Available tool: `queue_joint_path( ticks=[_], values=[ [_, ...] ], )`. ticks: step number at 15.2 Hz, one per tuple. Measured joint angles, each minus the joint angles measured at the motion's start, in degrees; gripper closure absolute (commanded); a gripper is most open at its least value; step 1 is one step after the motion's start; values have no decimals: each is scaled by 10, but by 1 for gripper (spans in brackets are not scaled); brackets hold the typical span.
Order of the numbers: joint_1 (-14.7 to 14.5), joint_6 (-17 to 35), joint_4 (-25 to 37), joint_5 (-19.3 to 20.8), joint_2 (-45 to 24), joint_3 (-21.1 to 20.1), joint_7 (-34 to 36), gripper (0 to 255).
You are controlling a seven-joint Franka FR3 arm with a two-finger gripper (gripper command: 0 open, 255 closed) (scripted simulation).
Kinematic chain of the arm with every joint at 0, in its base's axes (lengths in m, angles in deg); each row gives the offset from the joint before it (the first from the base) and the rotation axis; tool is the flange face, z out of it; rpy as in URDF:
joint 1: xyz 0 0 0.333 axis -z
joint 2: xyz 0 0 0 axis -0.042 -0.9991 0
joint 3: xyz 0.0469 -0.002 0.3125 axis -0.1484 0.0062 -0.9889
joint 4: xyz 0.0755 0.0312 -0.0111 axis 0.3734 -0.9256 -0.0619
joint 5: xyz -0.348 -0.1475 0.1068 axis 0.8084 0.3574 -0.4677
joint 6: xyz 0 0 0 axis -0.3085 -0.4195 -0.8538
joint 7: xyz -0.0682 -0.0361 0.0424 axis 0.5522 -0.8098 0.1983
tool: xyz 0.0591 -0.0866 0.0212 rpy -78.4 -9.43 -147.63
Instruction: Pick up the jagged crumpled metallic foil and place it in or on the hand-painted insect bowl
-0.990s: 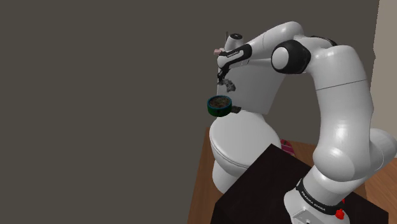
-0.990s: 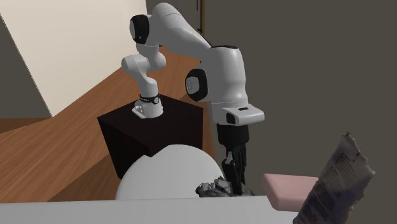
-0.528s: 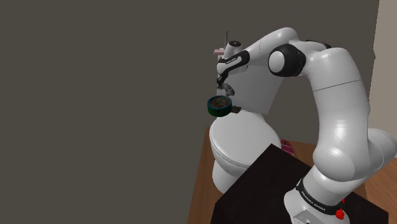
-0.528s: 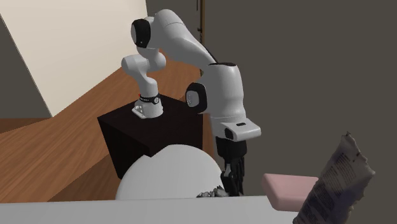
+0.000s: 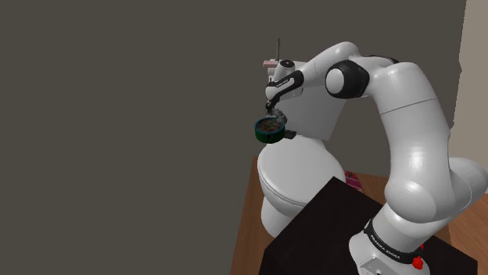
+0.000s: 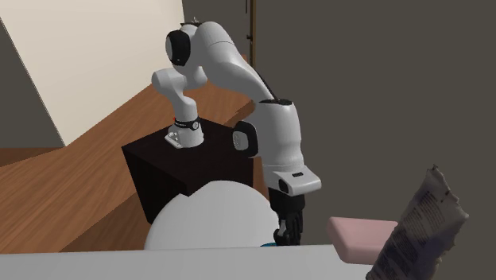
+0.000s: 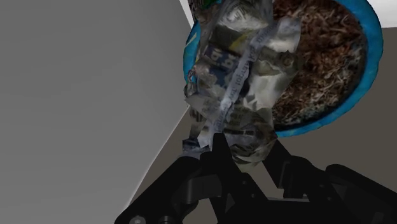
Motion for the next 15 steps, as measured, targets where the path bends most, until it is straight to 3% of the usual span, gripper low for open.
queue_joint_path(
  ticks=[7,8,15],
  values=[
    [-1,7,1,1,-6,0,2,255],
    [-1,8,0,1,-6,1,2,0],
    [-3,6,-10,1,3,1,3,0]
  ],
)
